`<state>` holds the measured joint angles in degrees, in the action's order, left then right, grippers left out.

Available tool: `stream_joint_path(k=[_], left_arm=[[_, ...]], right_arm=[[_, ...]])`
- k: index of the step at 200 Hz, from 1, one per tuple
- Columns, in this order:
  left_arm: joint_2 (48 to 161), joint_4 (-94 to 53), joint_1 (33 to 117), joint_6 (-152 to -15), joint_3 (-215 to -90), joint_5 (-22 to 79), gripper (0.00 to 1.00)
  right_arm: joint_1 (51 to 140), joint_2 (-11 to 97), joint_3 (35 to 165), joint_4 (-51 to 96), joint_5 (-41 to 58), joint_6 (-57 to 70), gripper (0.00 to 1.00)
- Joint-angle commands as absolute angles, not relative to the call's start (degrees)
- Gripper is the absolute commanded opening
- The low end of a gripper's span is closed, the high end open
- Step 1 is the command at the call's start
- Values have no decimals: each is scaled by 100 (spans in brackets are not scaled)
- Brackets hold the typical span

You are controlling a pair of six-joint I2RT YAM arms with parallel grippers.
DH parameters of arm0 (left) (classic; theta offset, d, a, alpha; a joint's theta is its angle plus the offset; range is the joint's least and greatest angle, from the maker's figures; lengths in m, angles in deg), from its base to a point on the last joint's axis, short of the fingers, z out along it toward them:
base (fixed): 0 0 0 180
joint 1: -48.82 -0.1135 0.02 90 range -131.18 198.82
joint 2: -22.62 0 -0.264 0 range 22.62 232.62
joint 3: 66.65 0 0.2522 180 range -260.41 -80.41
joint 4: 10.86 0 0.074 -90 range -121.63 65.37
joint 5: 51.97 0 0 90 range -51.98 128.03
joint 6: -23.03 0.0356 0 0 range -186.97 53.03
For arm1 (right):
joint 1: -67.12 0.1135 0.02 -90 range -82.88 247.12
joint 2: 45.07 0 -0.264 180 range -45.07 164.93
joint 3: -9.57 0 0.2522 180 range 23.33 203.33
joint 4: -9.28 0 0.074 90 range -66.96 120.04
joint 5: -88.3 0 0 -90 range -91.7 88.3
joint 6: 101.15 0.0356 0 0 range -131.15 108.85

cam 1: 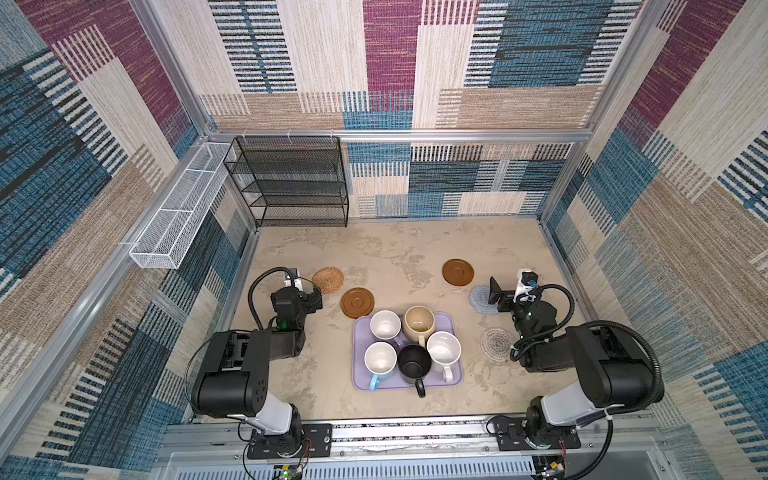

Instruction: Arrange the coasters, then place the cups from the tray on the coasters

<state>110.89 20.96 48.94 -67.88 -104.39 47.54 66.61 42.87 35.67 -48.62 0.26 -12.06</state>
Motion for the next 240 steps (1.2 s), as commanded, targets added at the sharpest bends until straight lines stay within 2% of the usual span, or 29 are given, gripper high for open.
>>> stream_joint_path(k=[1, 221, 240], left_arm=[[11060, 2226, 4882, -6812, -10461, 4767, 99], [11042, 2330, 4882, -6813, -10401, 4768, 99], [10784, 2177, 4882, -6803, -10370, 4756, 99]], right_arm=[[6664, 4273, 3597, -4934, 45, -1265, 100], [6660, 4255, 3564, -4979, 42, -1273, 100], [6659, 4001, 3761, -4402, 279, -1366, 100]])
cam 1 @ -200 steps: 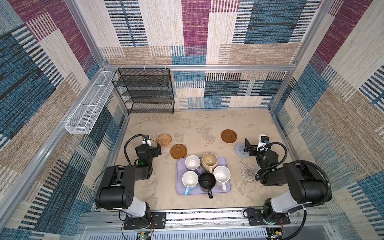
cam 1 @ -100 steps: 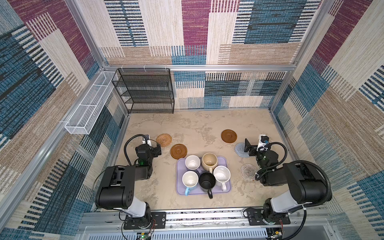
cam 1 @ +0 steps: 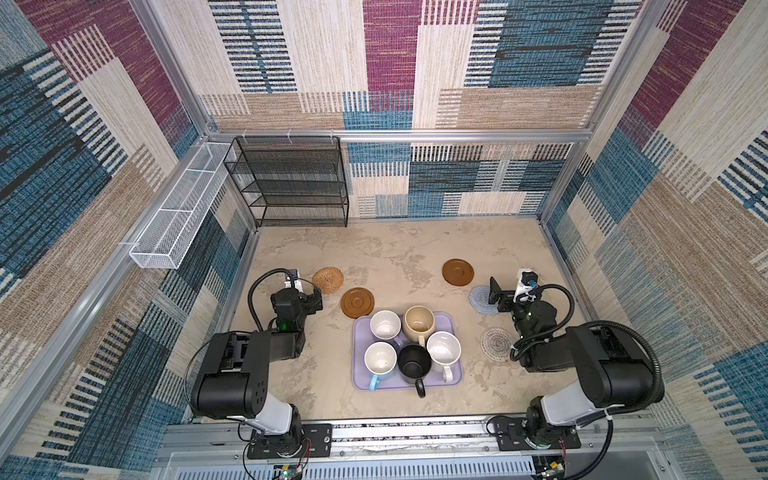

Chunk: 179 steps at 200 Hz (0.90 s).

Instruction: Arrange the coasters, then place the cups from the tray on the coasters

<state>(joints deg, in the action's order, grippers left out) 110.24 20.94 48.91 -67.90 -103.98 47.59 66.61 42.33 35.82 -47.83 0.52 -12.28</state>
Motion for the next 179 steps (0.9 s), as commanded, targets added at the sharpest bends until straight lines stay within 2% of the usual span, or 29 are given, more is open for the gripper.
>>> stream_joint_path(k=[1, 52, 67, 91, 112, 129, 145, 161, 179], left_arm=[[10760, 2155, 4882, -6803, -10374, 4758, 99], [8742, 120, 4927, -7197, -10657, 4657, 99], [8293, 226, 4926, -7392, -10519, 4157, 99], [7820, 944, 4925, -8951, -9989, 3760, 99], [7294, 255, 4919, -10015, -9737, 3342, 99], [7006, 751, 4909, -10504, -9243, 3062, 99], [6729, 1265, 4909, -10951, -8887, 3002, 99], [6475, -276, 4908, -10828, -9435, 2970, 98], [6571, -1514, 4908, -10579, -10136, 2945, 96]], right_arm=[[6659, 3975, 3776, -4358, 283, -1368, 100], [6661, 2443, 4397, -2294, 564, -1104, 100], [6660, 1953, 4825, -1440, 780, -649, 100], [6660, 1543, 5328, -457, 641, 296, 100], [6660, 1306, 5578, 164, 503, 1008, 100], [6661, 966, 5711, 814, 404, 1224, 100], [6661, 528, 5398, 571, 689, 1327, 100], [6660, 335, 5335, 432, 1247, 1268, 100], [6662, 606, 5613, 754, 1680, 1188, 100]])
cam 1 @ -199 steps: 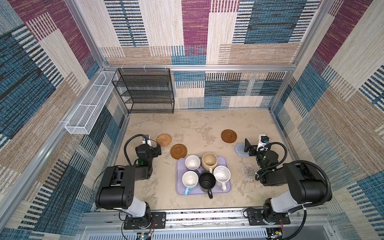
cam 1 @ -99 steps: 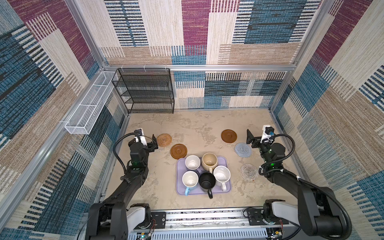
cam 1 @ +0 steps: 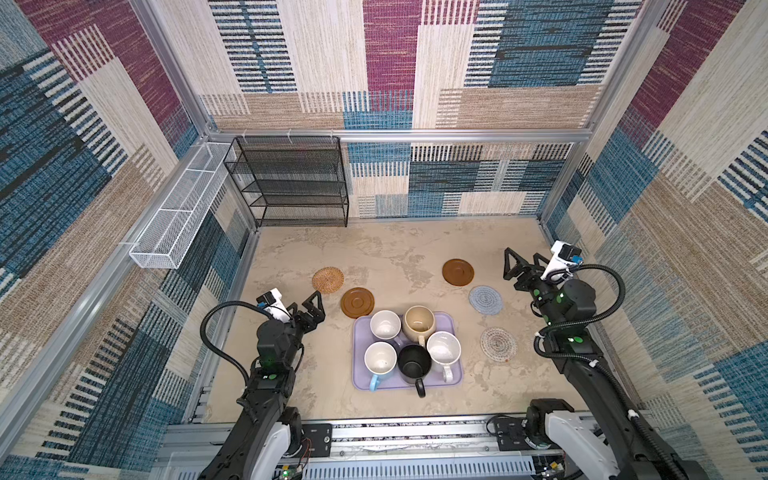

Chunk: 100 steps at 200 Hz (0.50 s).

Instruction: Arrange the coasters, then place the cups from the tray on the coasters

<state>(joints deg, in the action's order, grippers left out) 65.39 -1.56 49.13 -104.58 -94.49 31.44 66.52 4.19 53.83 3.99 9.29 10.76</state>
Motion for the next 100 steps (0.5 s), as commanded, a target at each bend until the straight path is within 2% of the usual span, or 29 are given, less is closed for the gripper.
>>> stream_joint_path(k=[1, 22, 49, 68, 100], left_arm=[[6588, -1584, 4908, -10563, -10174, 2938, 96], [7047, -2466, 4909, -10439, -10854, 2797, 94], [8094, -3352, 4917, -10291, -11827, 2600, 99], [8810, -3605, 4949, -10172, -12318, 2553, 99], [10013, -4002, 5057, -9940, -13056, 3020, 99]], right_arm=[[6661, 629, 5630, 773, 1696, 1183, 100], [6750, 1241, 5952, 944, 2047, 1060, 100], [7527, 2094, 6537, 1249, 1421, 588, 100], [7968, 2753, 6981, 1341, 1399, 399, 100], [8596, 3679, 7687, 1458, 1185, 264, 100]])
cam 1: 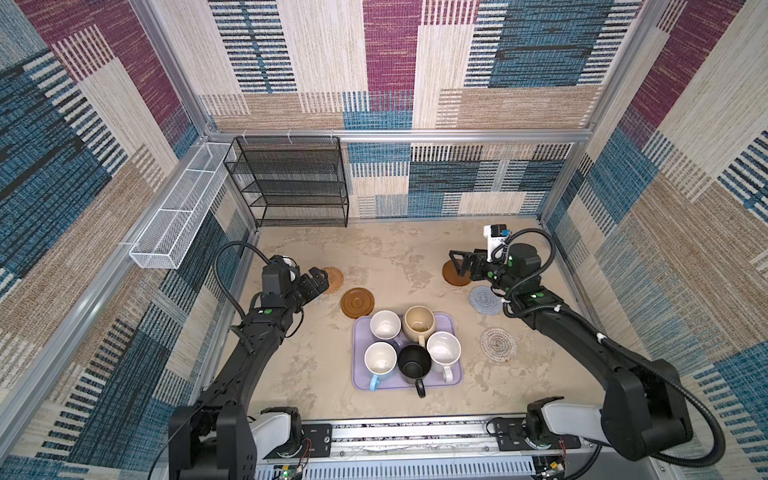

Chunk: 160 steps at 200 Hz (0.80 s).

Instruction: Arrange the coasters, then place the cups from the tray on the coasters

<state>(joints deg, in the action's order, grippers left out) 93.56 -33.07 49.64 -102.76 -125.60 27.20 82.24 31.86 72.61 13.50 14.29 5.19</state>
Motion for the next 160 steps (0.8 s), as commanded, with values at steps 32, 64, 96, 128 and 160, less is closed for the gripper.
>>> stream_joint_path(k=[32, 64, 96, 128, 160], left_arm=[[11107, -4381, 5270, -9723, -13824, 3653, 94], [11950, -4529, 5278, -9616, -14502, 3962, 86], [12661, -4805, 5307, -9658, -15085, 4276, 76], [13223, -5141, 5461, -9592, -15584, 4605, 73], [13479, -5123, 5477, -9659, -15748, 4543, 72]], right_arm=[[9287, 4593, 8484, 1746, 758, -72, 100], [9660, 5326, 9010, 1862, 905, -191, 98], [9999, 5833, 9390, 1967, 1202, -466, 92], [10316, 6234, 9746, 1957, 1288, -504, 92], [10641, 6805, 10375, 1984, 1371, -365, 91]])
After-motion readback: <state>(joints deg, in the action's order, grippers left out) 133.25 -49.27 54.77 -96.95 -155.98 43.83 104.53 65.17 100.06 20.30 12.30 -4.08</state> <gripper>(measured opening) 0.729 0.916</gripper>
